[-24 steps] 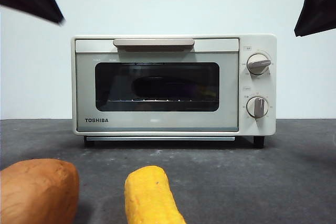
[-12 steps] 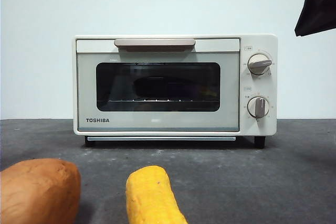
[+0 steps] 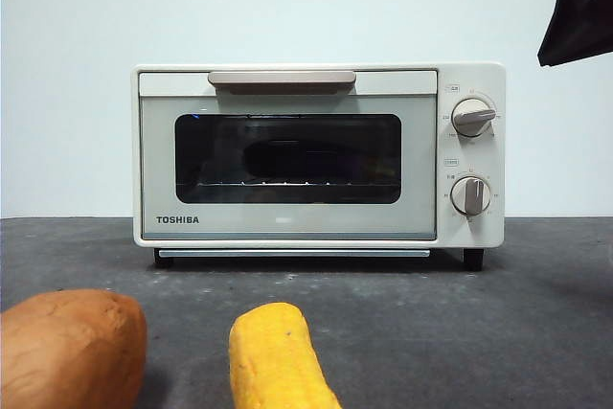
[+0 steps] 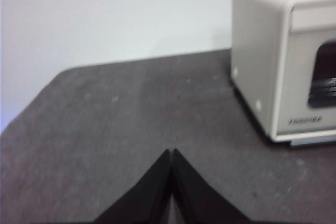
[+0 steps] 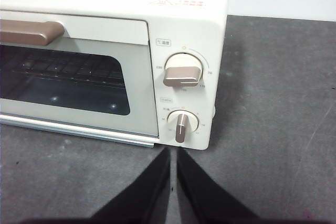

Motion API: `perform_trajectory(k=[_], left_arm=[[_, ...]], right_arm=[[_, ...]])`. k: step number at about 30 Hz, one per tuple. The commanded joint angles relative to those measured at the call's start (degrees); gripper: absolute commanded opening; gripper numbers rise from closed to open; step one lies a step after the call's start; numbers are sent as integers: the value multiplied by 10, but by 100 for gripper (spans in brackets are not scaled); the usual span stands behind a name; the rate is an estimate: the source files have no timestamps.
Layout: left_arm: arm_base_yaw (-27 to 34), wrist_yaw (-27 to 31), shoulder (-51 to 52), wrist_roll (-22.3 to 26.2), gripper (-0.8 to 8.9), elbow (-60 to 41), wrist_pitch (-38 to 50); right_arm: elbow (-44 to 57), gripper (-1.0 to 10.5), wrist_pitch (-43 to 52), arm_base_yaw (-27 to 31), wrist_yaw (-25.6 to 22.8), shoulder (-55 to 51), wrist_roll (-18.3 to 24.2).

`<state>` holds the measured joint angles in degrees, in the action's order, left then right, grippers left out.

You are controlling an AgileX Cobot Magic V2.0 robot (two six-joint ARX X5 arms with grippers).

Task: Take the eggplant from the table,put the eggplant in the oven

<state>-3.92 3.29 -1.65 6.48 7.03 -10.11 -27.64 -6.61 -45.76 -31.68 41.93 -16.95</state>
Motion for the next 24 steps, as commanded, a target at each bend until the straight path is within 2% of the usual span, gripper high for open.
perform_trajectory(k=[1, 6, 24], left_arm=[[6, 1, 16, -15, 8, -23, 8], [12, 1, 15, -62, 8, -52, -1], [23, 0, 15, -61, 8, -68, -2]], right_arm=[[0, 5, 6, -5, -2, 3, -6], [0, 5, 6, -5, -3, 2, -6], [0, 5, 6, -5, -3, 3, -6]])
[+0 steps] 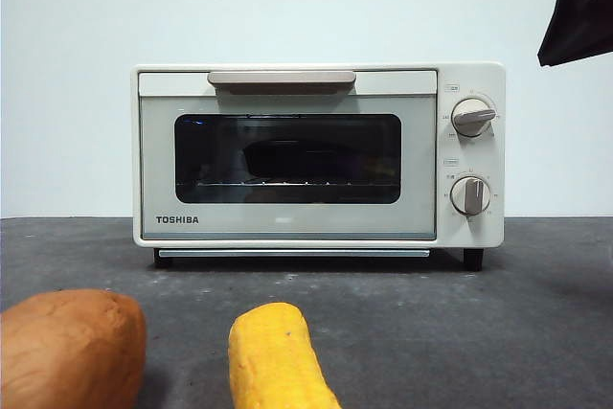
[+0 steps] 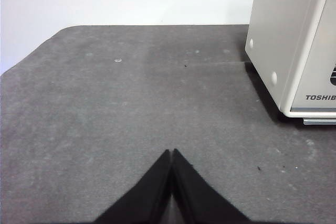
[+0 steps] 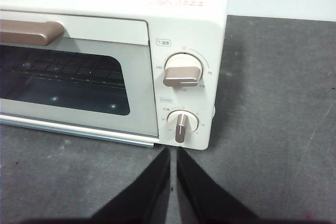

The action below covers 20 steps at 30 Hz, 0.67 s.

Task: Take the eggplant from the table,put the eggplant in the oven

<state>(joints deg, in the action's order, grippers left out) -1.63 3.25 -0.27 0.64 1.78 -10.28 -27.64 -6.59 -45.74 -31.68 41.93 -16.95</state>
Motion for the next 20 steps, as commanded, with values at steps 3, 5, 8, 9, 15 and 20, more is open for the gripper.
perform_trajectory(k=[3, 5, 8, 9, 15, 20], left_arm=[[1, 0, 1, -3, 8, -16, 0], [1, 0, 1, -3, 8, -16, 0], [1, 0, 1, -3, 8, -16, 0], [1, 0, 1, -3, 8, -16, 0], [1, 0, 1, -3, 8, -16, 0], [0, 0, 1, -3, 8, -16, 0]], right_arm=[[0, 5, 6, -5, -3, 3, -6], [0, 5, 6, -5, -3, 3, -6], [0, 5, 3, -5, -3, 3, 7], [0, 5, -2, -5, -6, 2, 44], [28, 5, 29, 64, -44, -52, 137], [115, 5, 172, 226, 127, -89, 132]])
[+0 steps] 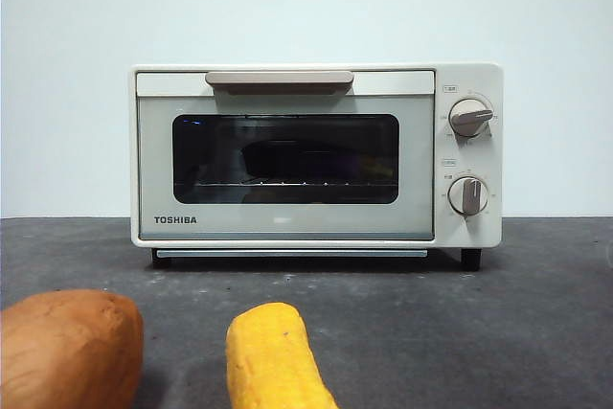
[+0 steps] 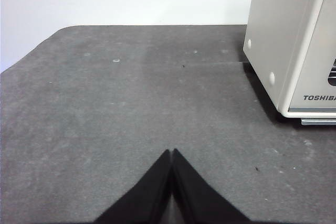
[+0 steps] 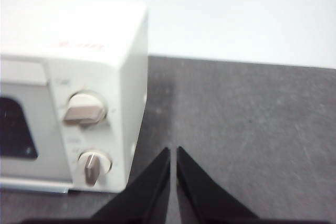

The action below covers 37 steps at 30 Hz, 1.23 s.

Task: Take the eggplant from the table,put the eggplant in the oven

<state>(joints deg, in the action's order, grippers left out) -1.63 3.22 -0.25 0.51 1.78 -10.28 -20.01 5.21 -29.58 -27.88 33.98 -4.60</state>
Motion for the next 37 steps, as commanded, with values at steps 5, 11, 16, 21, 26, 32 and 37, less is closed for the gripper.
perform_trajectory(k=[5, 11, 16, 21, 26, 32, 37], left_arm=[[1, 0, 1, -2, 8, -16, 0], [1, 0, 1, -2, 8, -16, 0], [1, 0, 1, -2, 8, -16, 0], [1, 0, 1, -2, 8, -16, 0], [1, 0, 1, -2, 8, -16, 0], [1, 0, 1, -2, 8, -16, 0], [1, 0, 1, -2, 8, -16, 0]], right_arm=[[127, 5, 115, 206, 220, -86, -32], [193, 5, 89, 273, 226, -195, -61], [195, 5, -29, 283, 225, -265, -61], [195, 5, -151, 283, 223, -330, -52], [194, 5, -152, 284, 229, -338, -38], [194, 5, -156, 283, 301, -338, -9], [194, 5, -155, 283, 311, -338, -2]])
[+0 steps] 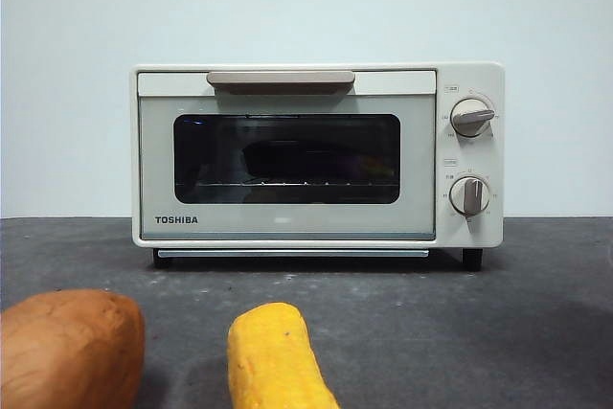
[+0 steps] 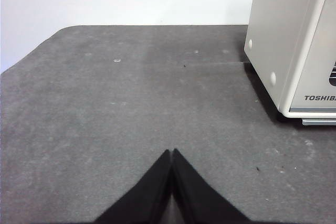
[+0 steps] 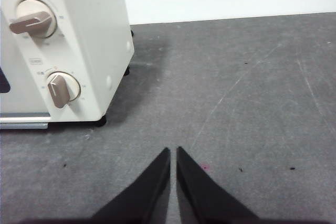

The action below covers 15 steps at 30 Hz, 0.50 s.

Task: Take the eggplant from the table,put the eggplant in the oven

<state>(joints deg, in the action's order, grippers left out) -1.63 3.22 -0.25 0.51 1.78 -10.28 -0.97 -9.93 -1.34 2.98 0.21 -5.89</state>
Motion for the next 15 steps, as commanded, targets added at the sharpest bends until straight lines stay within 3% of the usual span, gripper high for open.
perform_trajectory(k=[1, 15], left_arm=[[1, 0, 1, -2, 8, -16, 0], [1, 0, 1, -2, 8, -16, 0]], right_arm=[[4, 5, -3, 1, 3, 0, 13], [4, 5, 13, 1, -2, 0, 7]])
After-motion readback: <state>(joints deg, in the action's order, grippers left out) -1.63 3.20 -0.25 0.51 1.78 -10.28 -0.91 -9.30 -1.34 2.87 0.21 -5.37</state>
